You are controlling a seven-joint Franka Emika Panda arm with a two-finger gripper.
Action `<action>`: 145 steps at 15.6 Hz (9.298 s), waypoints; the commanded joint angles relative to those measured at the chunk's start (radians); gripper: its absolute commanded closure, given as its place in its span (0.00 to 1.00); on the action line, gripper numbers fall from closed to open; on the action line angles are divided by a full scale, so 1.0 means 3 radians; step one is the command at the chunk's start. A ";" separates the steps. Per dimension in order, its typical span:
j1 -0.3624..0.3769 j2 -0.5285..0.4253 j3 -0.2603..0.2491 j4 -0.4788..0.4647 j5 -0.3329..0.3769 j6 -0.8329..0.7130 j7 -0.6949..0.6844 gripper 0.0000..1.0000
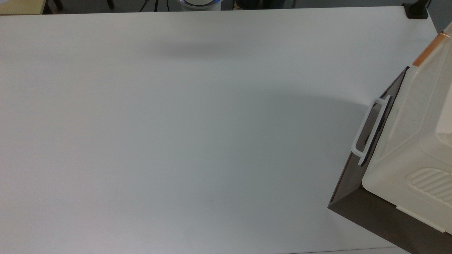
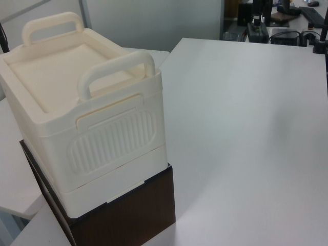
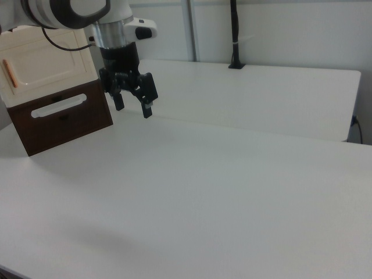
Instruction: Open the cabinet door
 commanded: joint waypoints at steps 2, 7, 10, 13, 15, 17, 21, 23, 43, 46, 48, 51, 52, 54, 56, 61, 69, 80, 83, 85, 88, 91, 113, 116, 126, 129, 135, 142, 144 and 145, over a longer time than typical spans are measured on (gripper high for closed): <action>0.0027 -0.0053 -0.0020 0.0002 0.0042 -0.0061 -0.0026 0.00; 0.0027 -0.0048 -0.0015 0.0002 0.0206 -0.0061 -0.0021 0.00; 0.0022 -0.0017 -0.0020 0.0007 0.0252 -0.0046 -0.0021 0.00; 0.0022 -0.0002 -0.0015 0.0007 0.0257 -0.0030 -0.0062 0.00; 0.0027 0.0003 -0.0010 0.0007 0.0272 -0.0020 -0.0087 0.00; 0.0027 0.0014 0.0001 0.0007 0.0272 -0.0015 -0.0163 0.00; 0.0098 0.0100 0.0016 0.0007 0.0272 -0.0020 -0.0138 0.00; 0.0160 0.0131 0.0016 0.0007 0.0272 -0.0025 -0.0154 0.00; 0.1682 0.0571 0.0016 0.0344 0.0554 0.1073 -0.0962 0.00; 0.1989 0.0663 0.0011 0.0349 0.0457 0.1385 -0.0962 0.00; 0.2113 0.0699 0.0016 0.0390 0.0406 0.1559 -0.0962 0.00; 0.2195 0.0811 0.0016 0.0431 0.0410 0.1911 -0.0936 0.00; 0.2230 0.0877 0.0016 0.0466 0.0400 0.2024 -0.0855 0.00; 0.2282 0.1000 0.0016 0.0609 0.0395 0.2163 -0.0757 0.00; 0.2317 0.1041 0.0016 0.0636 0.0390 0.2194 -0.0757 0.00; 0.2414 0.1128 0.0031 0.0712 0.0405 0.2286 -0.0752 0.00; 0.2619 0.1312 0.0047 0.0906 0.0411 0.2291 -0.0548 0.00; 0.2716 0.1583 0.0031 0.1198 0.0390 0.2501 -0.0317 0.45; 0.2722 0.1650 0.0021 0.1203 0.0390 0.2582 -0.0312 0.53; 0.2716 0.1645 0.0001 0.1203 0.0355 0.2578 -0.0317 0.55; 0.2722 0.1624 0.0006 0.1188 0.0145 0.2567 -0.0322 0.55; 0.2722 0.1599 0.0011 0.1167 0.0129 0.2552 -0.0328 0.70; 0.2711 0.1174 0.0042 0.0682 0.0308 0.2235 -0.0338 0.80; 0.2732 0.1149 0.0042 0.0636 0.0334 0.2230 -0.0302 0.80; 0.2686 0.1225 0.0037 0.0692 0.0339 0.2613 -0.0092 0.71; 0.2681 0.1378 0.0031 0.0870 0.0324 0.2634 -0.0102 0.76; 0.2716 0.1430 0.0026 0.0922 0.0324 0.2669 -0.0128 0.88; 0.2722 0.1435 0.0031 0.0917 0.0329 0.2669 -0.0123 0.69; 0.2732 0.1425 0.0031 0.0896 0.0319 0.2669 -0.0123 0.62; 0.2737 0.1425 0.0031 0.0891 0.0313 0.2669 -0.0118 0.62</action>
